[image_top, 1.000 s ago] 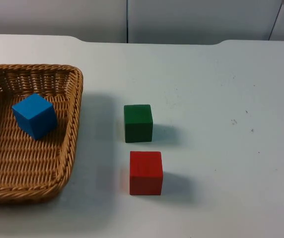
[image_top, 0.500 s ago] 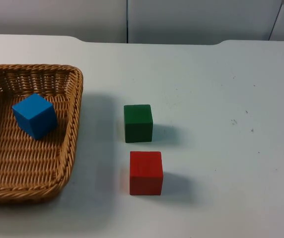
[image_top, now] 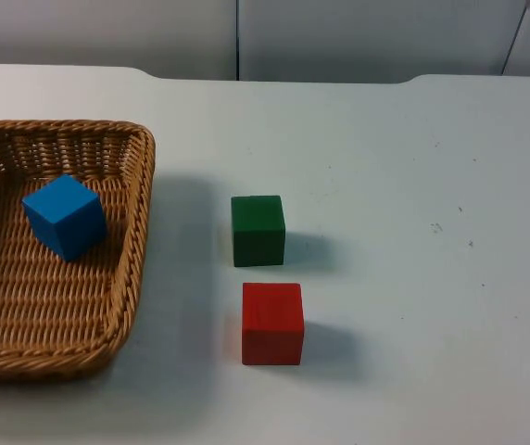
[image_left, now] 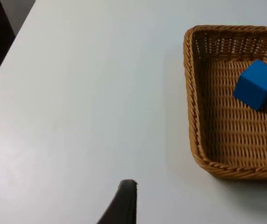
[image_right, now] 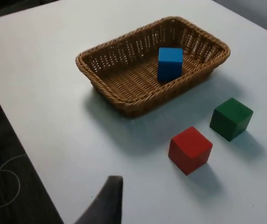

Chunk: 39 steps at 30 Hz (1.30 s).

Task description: Pick up the basket with the left hand and place the blue cube into the basket with the right hand.

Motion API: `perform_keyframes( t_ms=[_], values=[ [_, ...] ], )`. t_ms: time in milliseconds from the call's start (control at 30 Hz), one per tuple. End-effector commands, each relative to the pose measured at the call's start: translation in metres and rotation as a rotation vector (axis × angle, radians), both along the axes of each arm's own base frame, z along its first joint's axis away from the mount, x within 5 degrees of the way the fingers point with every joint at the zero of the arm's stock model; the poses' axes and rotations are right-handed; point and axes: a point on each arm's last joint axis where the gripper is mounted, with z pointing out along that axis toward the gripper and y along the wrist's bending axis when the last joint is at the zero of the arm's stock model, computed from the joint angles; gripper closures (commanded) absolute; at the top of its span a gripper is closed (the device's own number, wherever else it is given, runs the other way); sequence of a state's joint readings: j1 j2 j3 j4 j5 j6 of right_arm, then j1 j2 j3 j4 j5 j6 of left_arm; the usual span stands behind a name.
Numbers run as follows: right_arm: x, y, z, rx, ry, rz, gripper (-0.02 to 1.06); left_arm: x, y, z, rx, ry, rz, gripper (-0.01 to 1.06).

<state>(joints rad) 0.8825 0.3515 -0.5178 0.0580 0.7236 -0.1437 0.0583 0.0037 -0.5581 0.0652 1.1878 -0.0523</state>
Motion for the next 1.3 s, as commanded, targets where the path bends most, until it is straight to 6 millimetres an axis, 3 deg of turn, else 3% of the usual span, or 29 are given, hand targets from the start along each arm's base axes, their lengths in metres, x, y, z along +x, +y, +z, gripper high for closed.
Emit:
perform_keyframes(
  t_ms=[0,200,433,600,833,1067,1167,1267],
  values=[
    [-0.013,-0.016,-0.001,0.035,0.006,-0.015,0.06,0.004,-0.001,0.0,-0.012,-0.041,-0.012,0.18],
    [-0.03,-0.037,-0.005,0.074,-0.002,-0.019,0.06,0.01,-0.005,-0.004,-0.026,-0.069,-0.059,0.18],
    [-0.038,-0.047,-0.004,0.121,-0.041,-0.02,0.06,0.01,-0.005,-0.004,-0.03,-0.069,-0.062,0.18],
    [-0.045,-0.055,-0.009,0.055,0.001,-0.022,0.06,0.01,-0.005,-0.004,-0.027,-0.069,-0.063,0.18],
    [-0.041,-0.067,-0.015,0.016,0.03,-0.14,0.06,0.01,-0.005,-0.004,-0.027,-0.069,-0.063,0.18],
    [-0.037,-0.064,-0.021,0.025,0.044,-0.176,0.06,0.01,-0.006,-0.004,-0.023,-0.069,-0.077,0.18],
    [-0.037,-0.064,-0.021,0.025,0.044,-0.176,0.06,0.01,-0.007,-0.004,-0.022,-0.069,-0.085,0.14],
    [-0.037,-0.064,-0.021,0.024,0.043,-0.174,0.06,0.01,-0.007,-0.004,-0.021,-0.069,-0.085,0.03]
  ],
)
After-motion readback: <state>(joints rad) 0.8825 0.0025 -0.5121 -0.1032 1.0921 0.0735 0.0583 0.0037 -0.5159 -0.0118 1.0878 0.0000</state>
